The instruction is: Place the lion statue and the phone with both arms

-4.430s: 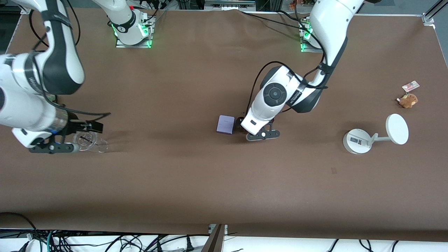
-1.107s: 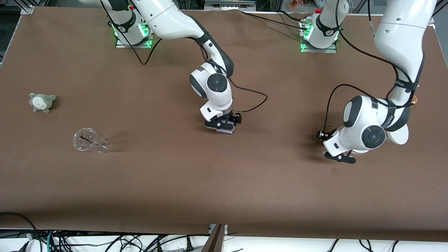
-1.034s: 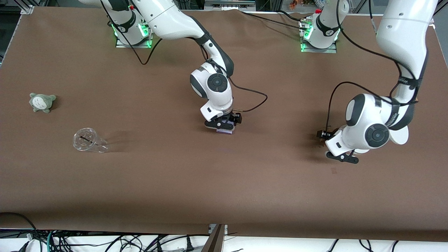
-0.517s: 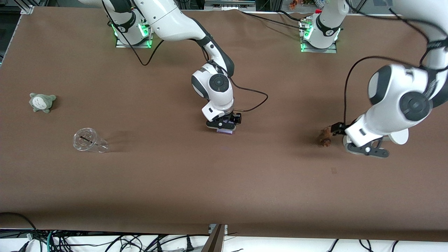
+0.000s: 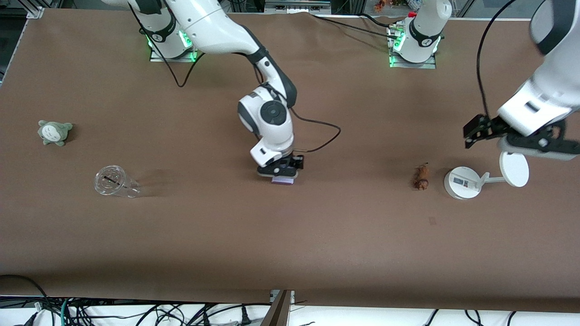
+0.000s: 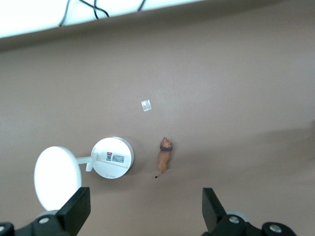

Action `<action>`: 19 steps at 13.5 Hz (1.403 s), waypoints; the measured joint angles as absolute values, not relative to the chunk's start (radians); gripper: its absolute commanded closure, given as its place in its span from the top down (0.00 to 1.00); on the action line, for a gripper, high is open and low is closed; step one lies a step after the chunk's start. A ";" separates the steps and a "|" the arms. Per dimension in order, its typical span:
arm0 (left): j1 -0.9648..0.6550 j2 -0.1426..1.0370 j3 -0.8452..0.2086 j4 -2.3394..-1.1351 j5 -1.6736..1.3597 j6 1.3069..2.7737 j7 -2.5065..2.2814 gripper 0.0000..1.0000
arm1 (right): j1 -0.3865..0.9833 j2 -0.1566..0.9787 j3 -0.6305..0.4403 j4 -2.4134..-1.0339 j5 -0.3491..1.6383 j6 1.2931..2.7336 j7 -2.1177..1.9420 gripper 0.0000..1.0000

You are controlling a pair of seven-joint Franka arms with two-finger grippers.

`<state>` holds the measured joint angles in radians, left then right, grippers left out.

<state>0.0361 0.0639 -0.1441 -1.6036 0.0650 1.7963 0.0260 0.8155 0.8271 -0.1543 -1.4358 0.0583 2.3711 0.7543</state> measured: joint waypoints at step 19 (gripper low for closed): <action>-0.073 -0.002 -0.012 -1.647 0.046 1.645 -0.008 1.00 | 0.328 0.760 -0.176 -1.562 0.104 2.136 0.186 0.35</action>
